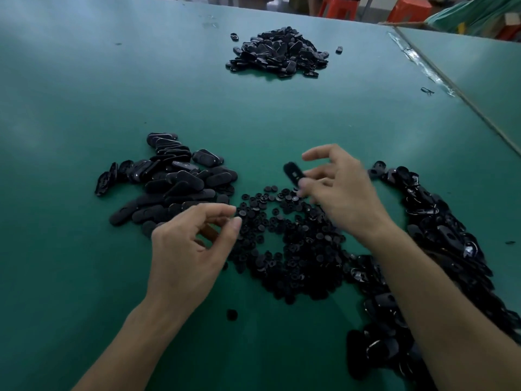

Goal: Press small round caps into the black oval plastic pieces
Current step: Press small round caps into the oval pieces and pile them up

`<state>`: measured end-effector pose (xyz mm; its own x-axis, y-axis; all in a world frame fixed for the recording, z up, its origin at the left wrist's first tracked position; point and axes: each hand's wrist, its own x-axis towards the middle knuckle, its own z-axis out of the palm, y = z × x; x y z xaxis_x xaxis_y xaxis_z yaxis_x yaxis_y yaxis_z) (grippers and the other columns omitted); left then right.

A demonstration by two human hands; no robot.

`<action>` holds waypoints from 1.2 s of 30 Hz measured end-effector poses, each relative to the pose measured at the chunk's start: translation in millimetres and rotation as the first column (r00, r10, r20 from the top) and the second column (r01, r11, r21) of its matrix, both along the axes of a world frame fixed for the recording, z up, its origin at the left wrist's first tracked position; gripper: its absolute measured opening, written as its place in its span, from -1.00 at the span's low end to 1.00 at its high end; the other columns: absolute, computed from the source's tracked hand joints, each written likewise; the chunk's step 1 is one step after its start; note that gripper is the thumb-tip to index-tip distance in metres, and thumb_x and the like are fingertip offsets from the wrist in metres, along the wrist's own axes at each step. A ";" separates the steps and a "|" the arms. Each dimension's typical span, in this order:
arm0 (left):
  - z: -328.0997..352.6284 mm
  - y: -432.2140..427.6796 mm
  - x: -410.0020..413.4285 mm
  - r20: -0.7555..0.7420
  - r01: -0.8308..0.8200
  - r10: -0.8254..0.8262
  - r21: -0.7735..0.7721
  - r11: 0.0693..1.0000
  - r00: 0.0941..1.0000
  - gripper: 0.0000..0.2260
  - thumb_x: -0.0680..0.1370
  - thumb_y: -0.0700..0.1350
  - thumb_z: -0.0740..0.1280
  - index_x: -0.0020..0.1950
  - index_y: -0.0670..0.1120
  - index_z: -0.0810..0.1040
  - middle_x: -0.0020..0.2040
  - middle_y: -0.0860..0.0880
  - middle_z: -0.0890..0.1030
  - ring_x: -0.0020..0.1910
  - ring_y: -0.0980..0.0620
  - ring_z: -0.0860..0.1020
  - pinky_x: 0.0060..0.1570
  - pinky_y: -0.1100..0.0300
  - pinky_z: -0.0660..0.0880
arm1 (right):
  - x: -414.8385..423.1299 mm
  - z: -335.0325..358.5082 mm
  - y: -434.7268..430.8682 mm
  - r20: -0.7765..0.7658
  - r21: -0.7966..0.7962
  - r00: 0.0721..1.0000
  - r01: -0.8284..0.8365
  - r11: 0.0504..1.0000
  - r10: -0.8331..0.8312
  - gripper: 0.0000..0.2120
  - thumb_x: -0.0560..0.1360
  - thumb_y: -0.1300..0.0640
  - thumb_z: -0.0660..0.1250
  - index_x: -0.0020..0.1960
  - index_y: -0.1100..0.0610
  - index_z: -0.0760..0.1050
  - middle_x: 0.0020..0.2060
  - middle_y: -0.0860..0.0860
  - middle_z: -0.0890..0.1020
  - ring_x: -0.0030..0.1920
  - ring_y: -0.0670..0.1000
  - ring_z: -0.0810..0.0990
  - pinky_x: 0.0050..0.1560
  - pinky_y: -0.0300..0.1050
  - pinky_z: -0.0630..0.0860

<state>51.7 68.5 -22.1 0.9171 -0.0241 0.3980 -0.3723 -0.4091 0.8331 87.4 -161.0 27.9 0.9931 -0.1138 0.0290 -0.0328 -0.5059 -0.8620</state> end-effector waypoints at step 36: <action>8.8 -6.5 -2.6 -0.219 0.160 -0.282 -0.451 0.878 0.934 -0.68 0.38 -0.11 0.54 0.12 0.00 0.65 -0.09 0.01 0.72 -0.11 0.10 0.68 -0.08 0.31 0.59 | -50.4 -12.2 56.0 -0.085 0.356 0.991 -0.070 0.932 0.106 -0.89 0.49 0.25 0.48 -0.12 0.06 0.64 -0.23 0.00 0.73 -0.21 -0.06 0.70 -0.20 -0.25 0.57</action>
